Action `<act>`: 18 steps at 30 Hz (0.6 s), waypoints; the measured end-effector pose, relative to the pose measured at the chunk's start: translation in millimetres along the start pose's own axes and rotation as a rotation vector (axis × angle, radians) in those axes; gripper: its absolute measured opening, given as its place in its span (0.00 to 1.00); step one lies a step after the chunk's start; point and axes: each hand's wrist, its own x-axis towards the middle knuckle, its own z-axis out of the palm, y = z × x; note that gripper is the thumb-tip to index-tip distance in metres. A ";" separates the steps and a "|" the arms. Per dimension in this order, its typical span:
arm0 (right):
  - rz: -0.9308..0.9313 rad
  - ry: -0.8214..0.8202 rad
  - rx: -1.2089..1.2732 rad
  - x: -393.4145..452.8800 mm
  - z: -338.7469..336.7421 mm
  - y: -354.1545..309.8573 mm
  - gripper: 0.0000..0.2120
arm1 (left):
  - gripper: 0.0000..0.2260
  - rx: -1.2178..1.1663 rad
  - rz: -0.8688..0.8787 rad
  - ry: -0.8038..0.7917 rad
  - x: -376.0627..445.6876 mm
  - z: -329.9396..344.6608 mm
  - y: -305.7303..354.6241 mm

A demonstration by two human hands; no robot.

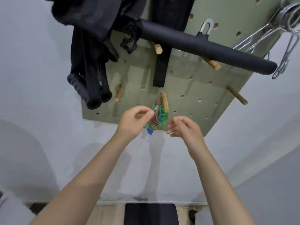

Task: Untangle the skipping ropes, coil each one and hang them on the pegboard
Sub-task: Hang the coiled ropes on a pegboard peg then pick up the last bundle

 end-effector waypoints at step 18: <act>0.635 -0.363 -0.018 -353.7 74.1 265.4 0.06 | 0.08 0.416 -0.862 -0.505 -390.0 -75.3 -148.4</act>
